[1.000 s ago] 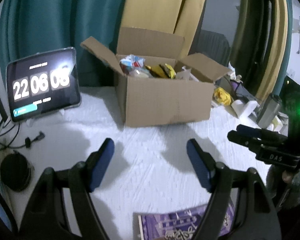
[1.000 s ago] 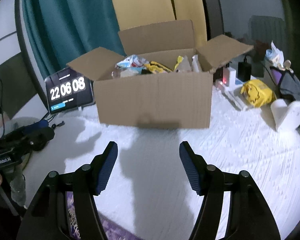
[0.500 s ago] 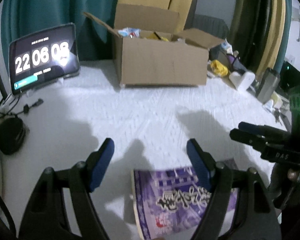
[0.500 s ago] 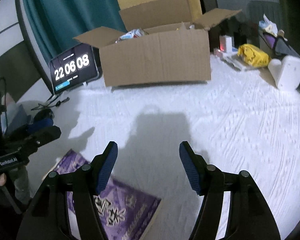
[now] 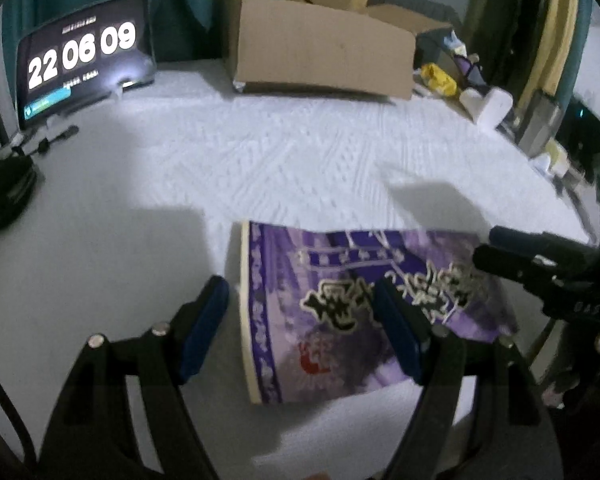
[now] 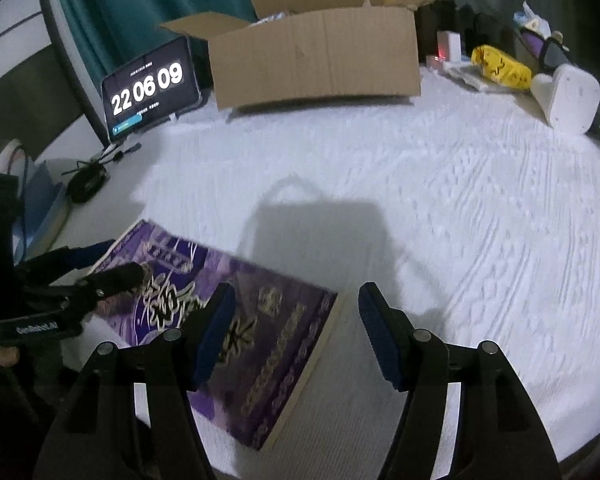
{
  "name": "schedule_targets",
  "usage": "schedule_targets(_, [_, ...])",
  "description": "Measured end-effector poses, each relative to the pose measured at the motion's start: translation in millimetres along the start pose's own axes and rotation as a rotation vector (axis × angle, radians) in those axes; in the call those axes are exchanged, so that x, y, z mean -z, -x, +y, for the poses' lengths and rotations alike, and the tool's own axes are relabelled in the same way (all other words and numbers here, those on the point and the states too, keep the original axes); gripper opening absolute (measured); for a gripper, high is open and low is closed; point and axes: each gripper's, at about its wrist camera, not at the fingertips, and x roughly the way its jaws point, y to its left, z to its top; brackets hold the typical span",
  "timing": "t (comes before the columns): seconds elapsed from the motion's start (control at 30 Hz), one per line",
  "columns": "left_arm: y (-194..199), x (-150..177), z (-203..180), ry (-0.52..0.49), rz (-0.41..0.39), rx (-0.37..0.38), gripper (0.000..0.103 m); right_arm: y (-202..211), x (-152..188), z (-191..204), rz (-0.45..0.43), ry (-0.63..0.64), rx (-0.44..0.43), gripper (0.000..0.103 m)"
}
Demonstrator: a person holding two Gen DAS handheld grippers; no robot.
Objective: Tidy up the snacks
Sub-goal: 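Grasp the purple printed bag with the right gripper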
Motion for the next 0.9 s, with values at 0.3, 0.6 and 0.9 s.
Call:
schedule_targets(0.3, [0.0,2.4,-1.5,-0.019,-0.014,-0.017,0.076,2.7,7.0,10.2,0.016,-0.017,-0.036,0.068])
schedule_targets(0.6, [0.3,4.6,-0.2,-0.034,-0.041,-0.008,0.076,-10.1,3.5,35.2,0.021,-0.011,-0.124,0.075])
schedule_targets(0.9, [1.0,7.1,0.6,-0.043,-0.059,0.003,0.076,-17.8,-3.3,44.5,0.019,0.011,-0.148,0.075])
